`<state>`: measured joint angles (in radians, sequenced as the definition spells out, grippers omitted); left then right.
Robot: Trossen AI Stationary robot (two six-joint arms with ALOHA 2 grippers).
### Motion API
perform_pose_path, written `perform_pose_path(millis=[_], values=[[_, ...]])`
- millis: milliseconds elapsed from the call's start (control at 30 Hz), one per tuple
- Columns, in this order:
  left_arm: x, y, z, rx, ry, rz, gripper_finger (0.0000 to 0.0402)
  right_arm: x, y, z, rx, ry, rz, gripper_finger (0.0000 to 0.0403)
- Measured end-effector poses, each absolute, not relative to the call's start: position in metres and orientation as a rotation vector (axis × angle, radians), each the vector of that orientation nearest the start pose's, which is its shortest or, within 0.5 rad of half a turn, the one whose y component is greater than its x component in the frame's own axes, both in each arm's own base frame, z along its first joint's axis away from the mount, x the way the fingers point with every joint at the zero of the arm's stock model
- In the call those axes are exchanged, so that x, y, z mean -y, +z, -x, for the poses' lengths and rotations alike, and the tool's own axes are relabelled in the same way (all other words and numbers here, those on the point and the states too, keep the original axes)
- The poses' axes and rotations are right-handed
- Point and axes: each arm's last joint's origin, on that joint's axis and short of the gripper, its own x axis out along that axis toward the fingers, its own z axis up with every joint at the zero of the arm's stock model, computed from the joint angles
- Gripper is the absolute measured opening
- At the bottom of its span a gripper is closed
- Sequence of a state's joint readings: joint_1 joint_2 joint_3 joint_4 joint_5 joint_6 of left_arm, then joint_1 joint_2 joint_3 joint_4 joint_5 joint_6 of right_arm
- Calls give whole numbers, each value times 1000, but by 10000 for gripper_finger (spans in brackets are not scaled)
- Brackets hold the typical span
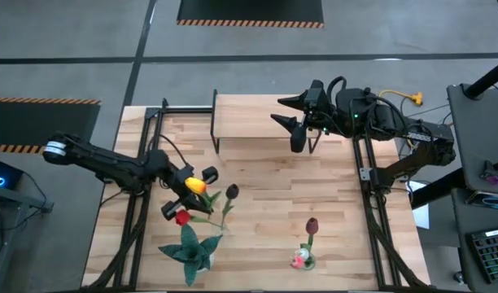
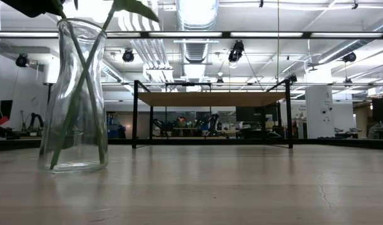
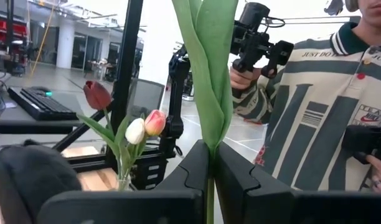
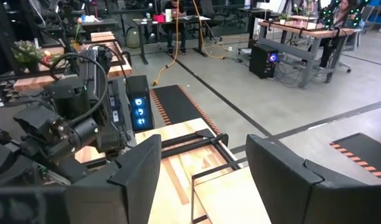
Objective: Pick and place flowers into a vace then onto a shelf
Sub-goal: Adjust the yellow flower in the top transparent vase
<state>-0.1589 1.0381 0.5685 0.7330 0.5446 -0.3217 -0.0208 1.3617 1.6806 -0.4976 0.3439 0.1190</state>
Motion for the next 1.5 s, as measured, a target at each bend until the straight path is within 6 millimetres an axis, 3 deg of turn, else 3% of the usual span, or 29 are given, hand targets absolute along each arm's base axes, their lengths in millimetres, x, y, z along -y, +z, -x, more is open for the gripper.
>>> perform_pose_path(millis=[1000, 1500], values=[[57, 283, -254, 73, -781, 262, 0, 15, 478, -273, -159, -373, -74, 224], [58, 309, -258, 174, -782, 189, 0, 15, 478, -273, -159, -372, -72, 224]])
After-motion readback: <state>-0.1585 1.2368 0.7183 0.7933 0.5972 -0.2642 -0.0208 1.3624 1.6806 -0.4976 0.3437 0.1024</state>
